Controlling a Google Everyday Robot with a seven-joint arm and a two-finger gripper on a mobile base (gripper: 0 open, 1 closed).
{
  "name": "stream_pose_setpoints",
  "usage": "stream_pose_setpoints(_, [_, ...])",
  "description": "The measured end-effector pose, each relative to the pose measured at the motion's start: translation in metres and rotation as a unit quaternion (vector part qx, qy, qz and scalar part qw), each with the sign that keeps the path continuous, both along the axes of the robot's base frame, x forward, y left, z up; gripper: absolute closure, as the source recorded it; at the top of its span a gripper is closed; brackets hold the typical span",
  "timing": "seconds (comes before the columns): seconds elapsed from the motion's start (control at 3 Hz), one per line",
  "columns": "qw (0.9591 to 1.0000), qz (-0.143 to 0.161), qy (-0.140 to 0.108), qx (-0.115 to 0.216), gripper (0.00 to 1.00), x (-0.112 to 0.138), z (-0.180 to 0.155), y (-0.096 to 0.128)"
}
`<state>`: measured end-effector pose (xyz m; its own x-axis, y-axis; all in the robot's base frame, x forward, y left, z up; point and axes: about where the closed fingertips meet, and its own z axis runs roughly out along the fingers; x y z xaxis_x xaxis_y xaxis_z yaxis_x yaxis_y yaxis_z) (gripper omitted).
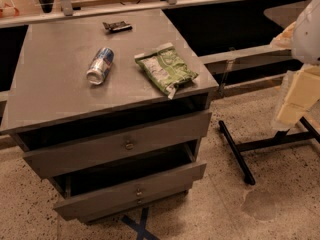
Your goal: Pick green jalapeno chip bag
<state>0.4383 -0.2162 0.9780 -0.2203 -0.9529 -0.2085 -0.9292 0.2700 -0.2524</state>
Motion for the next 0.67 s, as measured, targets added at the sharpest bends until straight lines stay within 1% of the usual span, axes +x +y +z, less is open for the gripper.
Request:
stream_pose_setpoints(0.33, [1.0000, 0.000, 0.000, 0.000, 0.00, 0.000, 0.000, 0.000])
stream_pose_setpoints(0.67, [0.9990, -0.010, -0.001, 0.043, 0.00, 0.019, -0.003, 0.013])
